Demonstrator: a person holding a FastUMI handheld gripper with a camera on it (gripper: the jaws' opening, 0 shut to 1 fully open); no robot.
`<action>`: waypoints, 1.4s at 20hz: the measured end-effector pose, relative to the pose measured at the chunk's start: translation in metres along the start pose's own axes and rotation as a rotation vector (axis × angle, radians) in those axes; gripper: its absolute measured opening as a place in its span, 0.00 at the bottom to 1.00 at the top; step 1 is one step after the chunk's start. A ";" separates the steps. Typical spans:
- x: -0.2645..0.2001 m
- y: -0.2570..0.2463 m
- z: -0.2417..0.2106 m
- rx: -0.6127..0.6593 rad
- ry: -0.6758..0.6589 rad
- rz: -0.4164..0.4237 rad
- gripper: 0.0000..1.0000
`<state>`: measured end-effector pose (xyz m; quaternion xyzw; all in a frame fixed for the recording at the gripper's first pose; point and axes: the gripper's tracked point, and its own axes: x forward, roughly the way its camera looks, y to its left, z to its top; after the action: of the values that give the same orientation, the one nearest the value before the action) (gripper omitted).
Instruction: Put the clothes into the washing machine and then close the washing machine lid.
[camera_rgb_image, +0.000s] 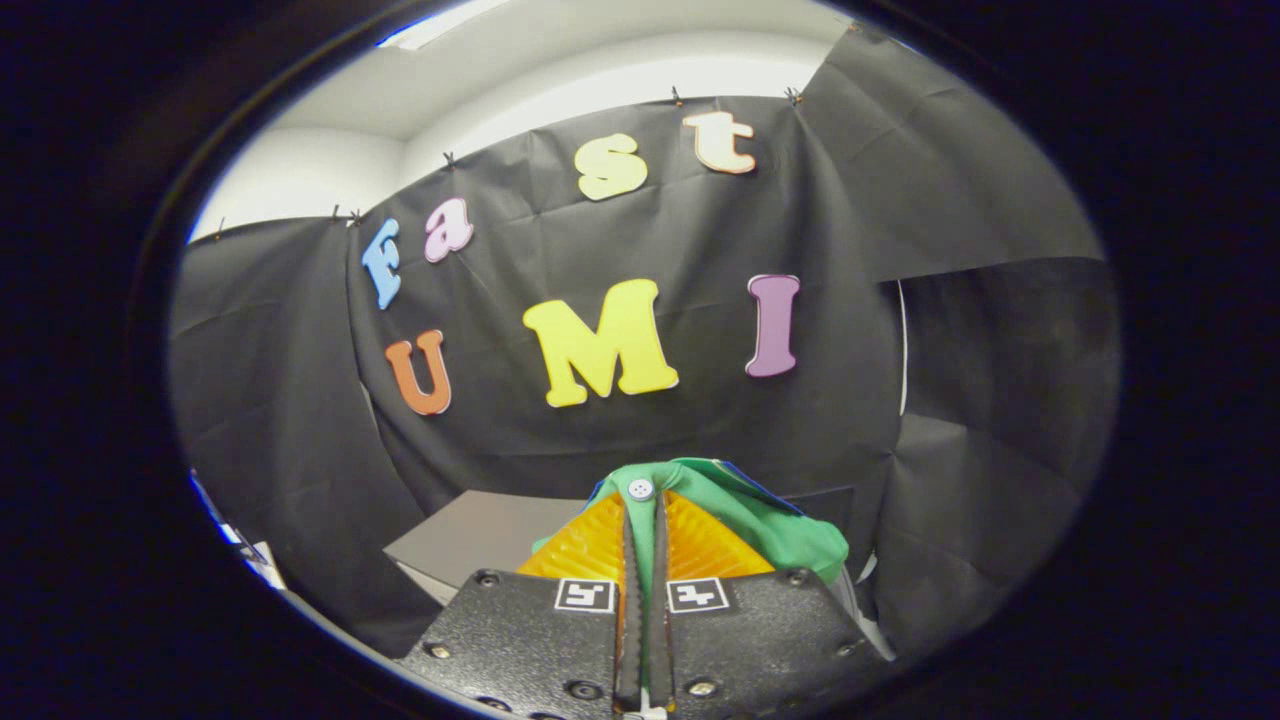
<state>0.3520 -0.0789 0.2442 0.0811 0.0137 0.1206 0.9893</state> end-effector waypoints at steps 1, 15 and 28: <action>0.010 -0.009 -0.004 -0.003 0.008 0.012 0.06; 0.167 -0.099 -0.176 -0.076 0.328 0.057 0.06; 0.217 -0.166 -0.340 -0.069 0.657 -0.104 0.06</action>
<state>0.5856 -0.1323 -0.1196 0.0038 0.3318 0.0900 0.9390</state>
